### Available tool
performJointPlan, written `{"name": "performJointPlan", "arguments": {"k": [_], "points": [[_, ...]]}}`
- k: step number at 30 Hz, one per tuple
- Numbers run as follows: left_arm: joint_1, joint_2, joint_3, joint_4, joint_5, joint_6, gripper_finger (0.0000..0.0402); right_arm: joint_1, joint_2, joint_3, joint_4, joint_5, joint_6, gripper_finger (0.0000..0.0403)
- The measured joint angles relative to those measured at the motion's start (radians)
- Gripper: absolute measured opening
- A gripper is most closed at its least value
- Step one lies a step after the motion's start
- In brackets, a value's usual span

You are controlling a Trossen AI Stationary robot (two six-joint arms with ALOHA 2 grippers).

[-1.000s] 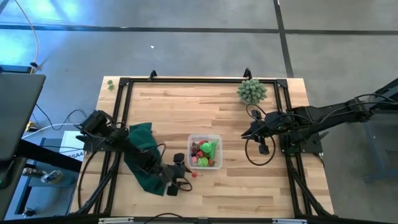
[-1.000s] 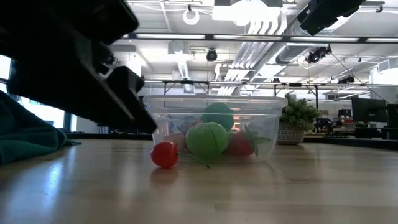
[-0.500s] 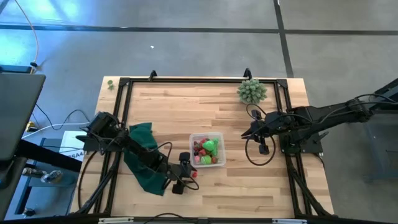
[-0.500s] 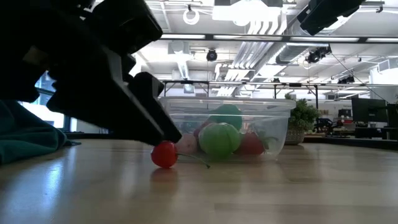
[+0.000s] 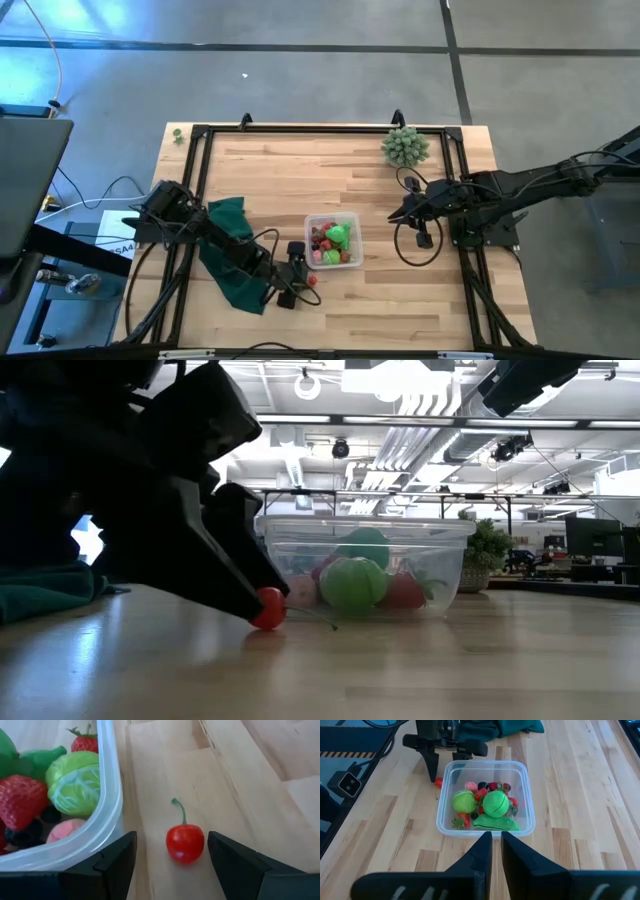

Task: Pick and placing Produce into tupperware
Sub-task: Put the red cherry into the transparent bin

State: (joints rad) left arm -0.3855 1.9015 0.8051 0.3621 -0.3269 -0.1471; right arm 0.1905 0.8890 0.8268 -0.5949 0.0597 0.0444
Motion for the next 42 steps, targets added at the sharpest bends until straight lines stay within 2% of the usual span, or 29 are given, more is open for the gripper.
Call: {"name": "performJointPlan", "arguments": {"k": [14, 20, 29, 38, 42], "points": [[0.000, 0.002, 0.000, 0.004, -0.004, 0.020, 0.0234, 0.000, 0.000, 0.000, 0.000, 0.000, 0.000, 0.0030], [0.000, 0.063, 0.001, 0.100, 0.024, -0.007, 0.0234, 0.000, 0.000, 0.000, -0.001, 0.000, 0.000, 0.0030], [0.000, 0.064, 0.001, 0.103, 0.020, 0.018, 0.0233, 0.000, 0.000, 0.000, 0.000, 0.000, 0.000, 0.0030], [0.000, 0.065, 0.001, 0.097, 0.029, -0.010, 0.0179, 0.000, 0.000, 0.000, 0.000, 0.000, 0.000, 0.0030], [-0.001, 0.066, 0.001, 0.097, 0.031, -0.014, 0.0167, 0.000, 0.000, 0.000, 0.000, 0.000, 0.000, 0.0030]]}}
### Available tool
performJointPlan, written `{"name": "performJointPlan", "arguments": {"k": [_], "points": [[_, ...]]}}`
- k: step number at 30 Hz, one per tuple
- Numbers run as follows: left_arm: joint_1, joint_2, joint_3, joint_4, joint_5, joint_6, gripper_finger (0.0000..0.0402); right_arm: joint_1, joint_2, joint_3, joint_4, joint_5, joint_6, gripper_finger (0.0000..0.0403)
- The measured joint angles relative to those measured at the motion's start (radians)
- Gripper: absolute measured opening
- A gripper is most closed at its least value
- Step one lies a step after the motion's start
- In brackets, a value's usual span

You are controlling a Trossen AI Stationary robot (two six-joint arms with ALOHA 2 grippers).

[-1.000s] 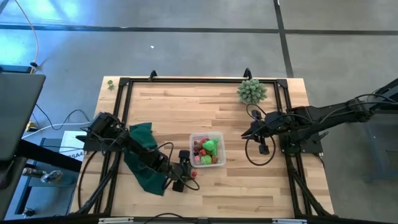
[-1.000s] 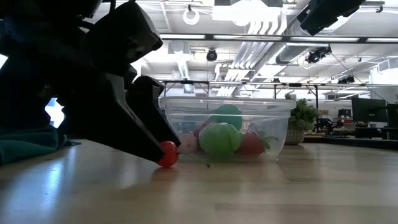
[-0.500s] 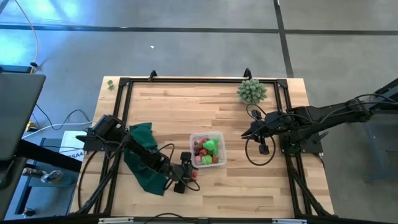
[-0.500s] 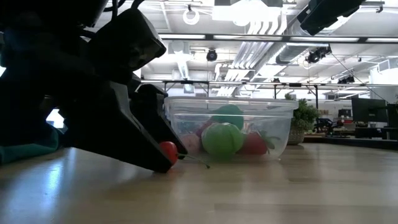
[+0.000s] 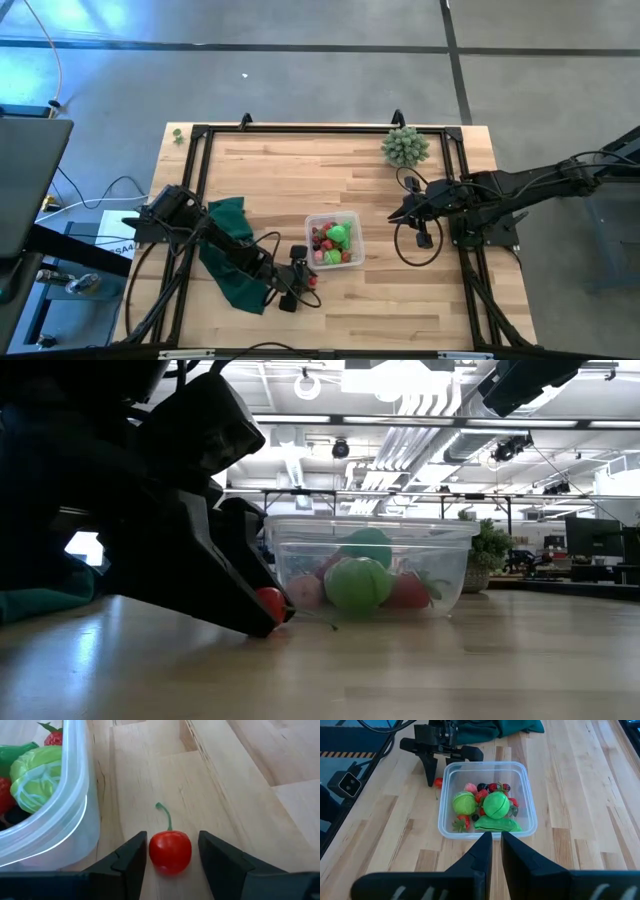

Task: Pick and placing Produce into tupperware
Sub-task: Put the red cherry into the transparent bin

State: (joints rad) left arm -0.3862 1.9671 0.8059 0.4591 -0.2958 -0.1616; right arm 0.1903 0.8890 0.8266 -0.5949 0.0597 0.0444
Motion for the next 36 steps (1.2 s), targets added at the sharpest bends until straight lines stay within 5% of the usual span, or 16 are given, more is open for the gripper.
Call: {"name": "performJointPlan", "arguments": {"k": [36], "points": [[0.001, 0.000, 0.000, -0.010, -0.005, -0.002, 0.0161, 0.000, 0.000, 0.000, 0.000, 0.000, 0.000, 0.0030]]}}
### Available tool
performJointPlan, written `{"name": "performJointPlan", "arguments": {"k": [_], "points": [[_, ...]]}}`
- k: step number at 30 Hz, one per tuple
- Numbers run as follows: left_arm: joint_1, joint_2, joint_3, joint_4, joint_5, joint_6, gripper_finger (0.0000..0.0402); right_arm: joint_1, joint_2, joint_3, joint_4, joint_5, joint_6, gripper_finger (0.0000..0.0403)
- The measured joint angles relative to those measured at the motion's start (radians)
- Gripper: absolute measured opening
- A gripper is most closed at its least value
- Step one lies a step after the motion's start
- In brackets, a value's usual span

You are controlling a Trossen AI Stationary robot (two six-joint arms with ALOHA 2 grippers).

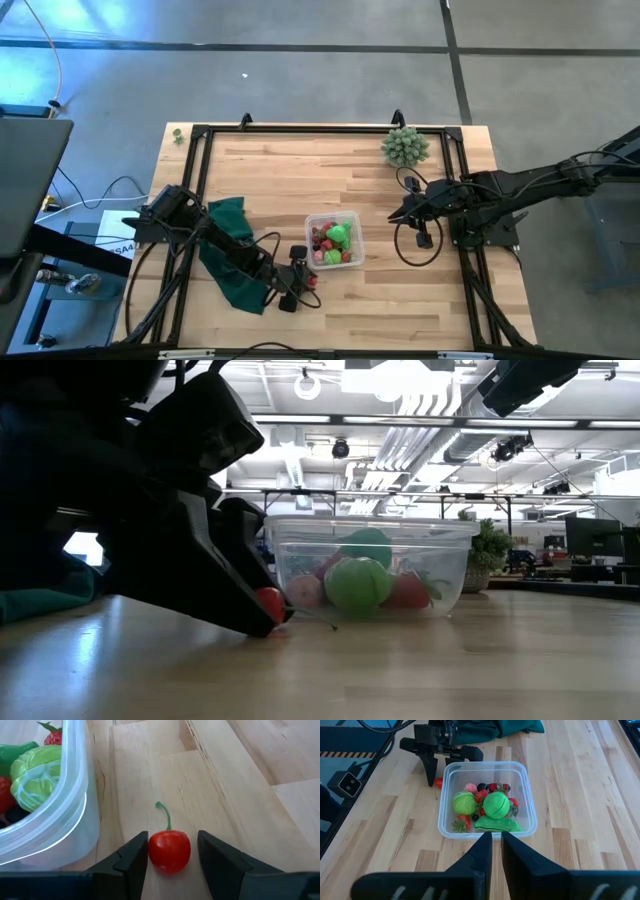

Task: Pick and placing Produce into tupperware
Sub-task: Put the red cherry into the transparent bin

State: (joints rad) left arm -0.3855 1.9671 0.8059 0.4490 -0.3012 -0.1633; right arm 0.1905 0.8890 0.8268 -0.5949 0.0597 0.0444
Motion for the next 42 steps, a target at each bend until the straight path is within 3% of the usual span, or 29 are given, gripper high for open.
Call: {"name": "performJointPlan", "arguments": {"k": [9, 17, 29, 42], "points": [[-0.001, 0.000, -0.001, 0.002, 0.002, -0.017, 0.0111, 0.000, 0.000, 0.000, 0.000, 0.000, 0.000, 0.0030], [0.000, 0.000, -0.001, 0.004, 0.002, -0.017, 0.0124, 0.000, 0.000, 0.000, 0.000, 0.000, 0.000, 0.0030], [-0.002, 0.001, -0.004, 0.082, 0.005, 0.026, 0.0113, 0.000, 0.000, 0.000, 0.000, 0.000, 0.000, 0.0030], [-0.053, -0.218, -0.003, 0.065, -0.122, 0.159, 0.0114, 0.000, 0.000, 0.000, 0.000, 0.000, 0.000, 0.0030]]}}
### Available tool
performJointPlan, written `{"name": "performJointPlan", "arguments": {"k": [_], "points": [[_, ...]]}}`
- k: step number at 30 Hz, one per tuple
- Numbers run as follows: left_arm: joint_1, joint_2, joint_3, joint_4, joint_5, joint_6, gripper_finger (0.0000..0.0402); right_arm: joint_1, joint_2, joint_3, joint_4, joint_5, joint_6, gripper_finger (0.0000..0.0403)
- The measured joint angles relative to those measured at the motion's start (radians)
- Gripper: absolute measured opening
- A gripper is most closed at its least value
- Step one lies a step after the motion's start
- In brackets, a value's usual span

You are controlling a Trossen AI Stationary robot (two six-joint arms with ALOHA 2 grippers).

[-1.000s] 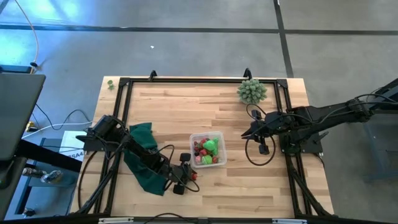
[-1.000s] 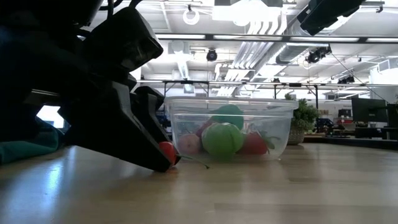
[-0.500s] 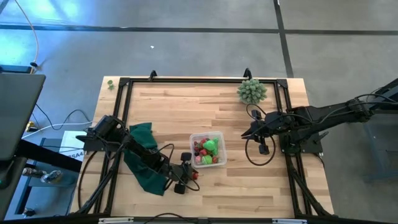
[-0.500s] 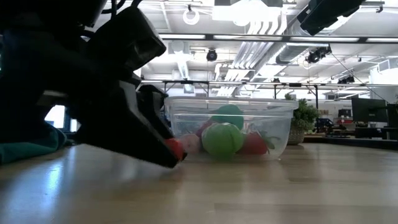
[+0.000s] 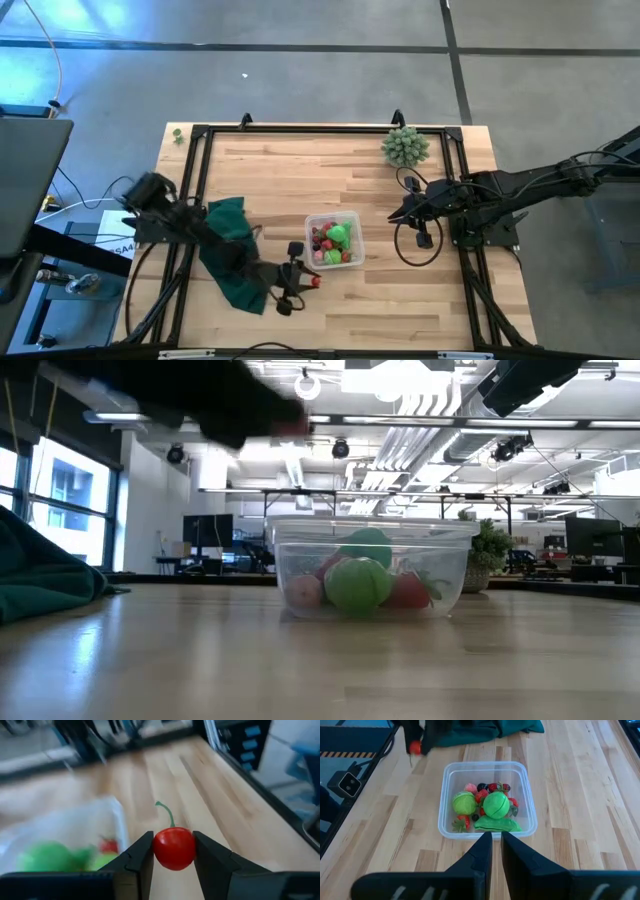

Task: Pick and placing Produce into tupperware
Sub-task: Put the red cherry into the transparent bin

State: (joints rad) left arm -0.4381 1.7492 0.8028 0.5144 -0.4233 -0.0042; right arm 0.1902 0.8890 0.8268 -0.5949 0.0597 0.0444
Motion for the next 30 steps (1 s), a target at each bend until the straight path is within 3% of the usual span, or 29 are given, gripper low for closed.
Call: {"name": "performJointPlan", "arguments": {"k": [6, 10, 12, 18, 23, 30], "points": [[0.081, -0.178, 0.002, -0.048, -0.029, 0.105, 0.0116, 0.000, 0.000, 0.000, 0.000, 0.000, 0.000, 0.0030], [0.179, -0.259, 0.021, -0.118, 0.084, 0.149, 0.0116, 0.000, 0.000, 0.000, 0.000, 0.000, 0.000, 0.0030], [0.222, -0.266, 0.072, -0.265, 0.152, 0.182, 0.0116, 0.000, 0.000, 0.000, 0.000, 0.000, 0.000, 0.0030], [0.333, -0.179, 0.272, -0.686, 0.373, 0.215, 0.0117, 0.000, 0.000, 0.000, 0.000, 0.000, 0.000, 0.0030], [0.369, -0.079, 0.360, -0.753, 0.412, 0.267, 0.0117, 0.000, 0.000, 0.000, -0.001, 0.000, 0.000, 0.0030], [0.379, 0.040, 0.360, -0.746, 0.476, 0.261, 0.0117, 0.000, 0.000, 0.000, -0.001, 0.000, 0.000, 0.0030]]}}
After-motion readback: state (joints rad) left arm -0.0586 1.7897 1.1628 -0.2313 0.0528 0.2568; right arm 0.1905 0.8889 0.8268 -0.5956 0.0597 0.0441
